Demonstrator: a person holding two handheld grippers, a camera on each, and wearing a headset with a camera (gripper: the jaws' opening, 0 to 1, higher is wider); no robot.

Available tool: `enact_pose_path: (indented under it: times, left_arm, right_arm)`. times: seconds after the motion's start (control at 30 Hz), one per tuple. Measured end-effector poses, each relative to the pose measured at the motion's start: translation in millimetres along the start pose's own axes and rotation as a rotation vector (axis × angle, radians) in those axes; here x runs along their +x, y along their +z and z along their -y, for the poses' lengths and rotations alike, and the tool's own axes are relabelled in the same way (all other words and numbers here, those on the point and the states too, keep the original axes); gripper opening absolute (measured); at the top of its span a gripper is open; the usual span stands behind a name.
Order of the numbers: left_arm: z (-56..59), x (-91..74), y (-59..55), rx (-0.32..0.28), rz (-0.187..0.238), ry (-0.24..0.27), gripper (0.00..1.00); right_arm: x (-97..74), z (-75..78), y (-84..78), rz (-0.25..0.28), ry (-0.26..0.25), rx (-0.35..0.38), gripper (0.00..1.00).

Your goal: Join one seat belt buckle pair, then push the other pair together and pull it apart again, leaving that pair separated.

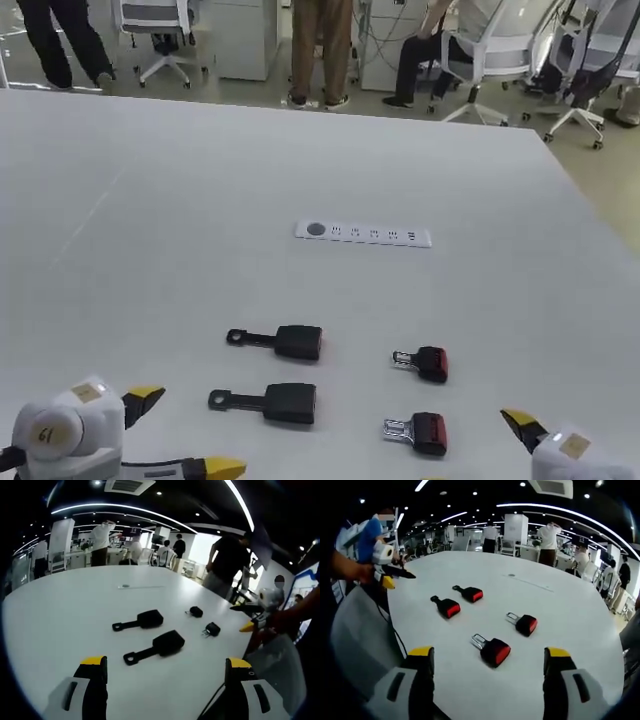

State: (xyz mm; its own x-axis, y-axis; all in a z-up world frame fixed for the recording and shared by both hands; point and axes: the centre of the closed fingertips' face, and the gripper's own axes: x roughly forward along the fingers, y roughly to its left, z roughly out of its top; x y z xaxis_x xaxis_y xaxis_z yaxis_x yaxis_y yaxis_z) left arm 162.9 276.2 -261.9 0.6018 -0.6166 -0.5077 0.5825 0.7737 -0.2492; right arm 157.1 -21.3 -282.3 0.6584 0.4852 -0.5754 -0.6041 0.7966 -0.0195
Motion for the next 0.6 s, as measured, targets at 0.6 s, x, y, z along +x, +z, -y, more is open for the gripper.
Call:
enact_pose_path:
  times: [0.6]
  left_arm:
    - [3.9, -3.9, -0.1, 0.002, 0.005, -0.006, 1.00]
  right_arm:
    - [-2.8, -7.6, -4.1, 0.005, 0.002, 0.010, 0.92]
